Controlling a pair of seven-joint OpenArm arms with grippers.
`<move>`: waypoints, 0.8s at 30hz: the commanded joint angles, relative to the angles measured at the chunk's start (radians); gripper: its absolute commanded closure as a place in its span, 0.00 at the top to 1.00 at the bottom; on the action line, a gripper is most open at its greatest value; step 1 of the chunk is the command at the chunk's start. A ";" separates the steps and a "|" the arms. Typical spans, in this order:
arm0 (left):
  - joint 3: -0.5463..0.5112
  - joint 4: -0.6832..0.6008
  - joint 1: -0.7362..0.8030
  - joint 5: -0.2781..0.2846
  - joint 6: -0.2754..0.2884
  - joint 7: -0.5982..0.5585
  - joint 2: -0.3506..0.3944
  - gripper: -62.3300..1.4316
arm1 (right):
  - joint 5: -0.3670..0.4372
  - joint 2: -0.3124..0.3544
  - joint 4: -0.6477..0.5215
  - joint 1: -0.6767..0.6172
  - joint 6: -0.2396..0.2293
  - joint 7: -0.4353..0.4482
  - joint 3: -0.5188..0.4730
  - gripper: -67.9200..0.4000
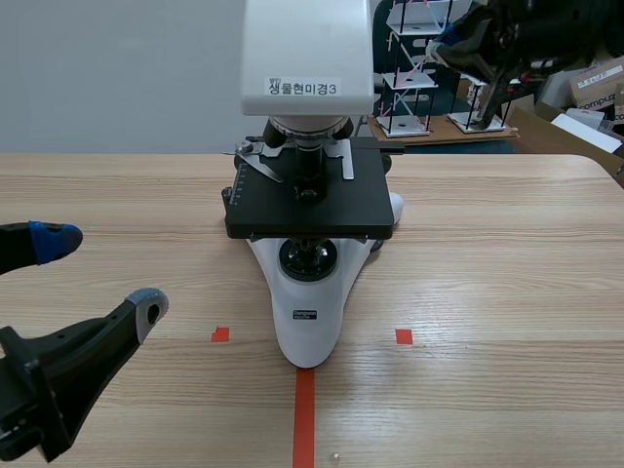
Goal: Point at the coarse focus knob
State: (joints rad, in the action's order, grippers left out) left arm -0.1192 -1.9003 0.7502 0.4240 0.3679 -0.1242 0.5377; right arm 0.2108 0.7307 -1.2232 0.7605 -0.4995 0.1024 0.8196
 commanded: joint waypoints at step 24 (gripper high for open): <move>-0.003 -0.023 0.000 0.006 0.001 -0.014 -0.003 0.99 | 0.050 0.011 0.003 0.026 -0.003 0.023 0.001 0.02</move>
State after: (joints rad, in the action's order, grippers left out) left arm -0.1192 -1.9003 0.7506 0.4240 0.3679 -0.1242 0.5377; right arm 0.2523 0.7280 -1.2121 0.7643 -0.5037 0.1078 0.8352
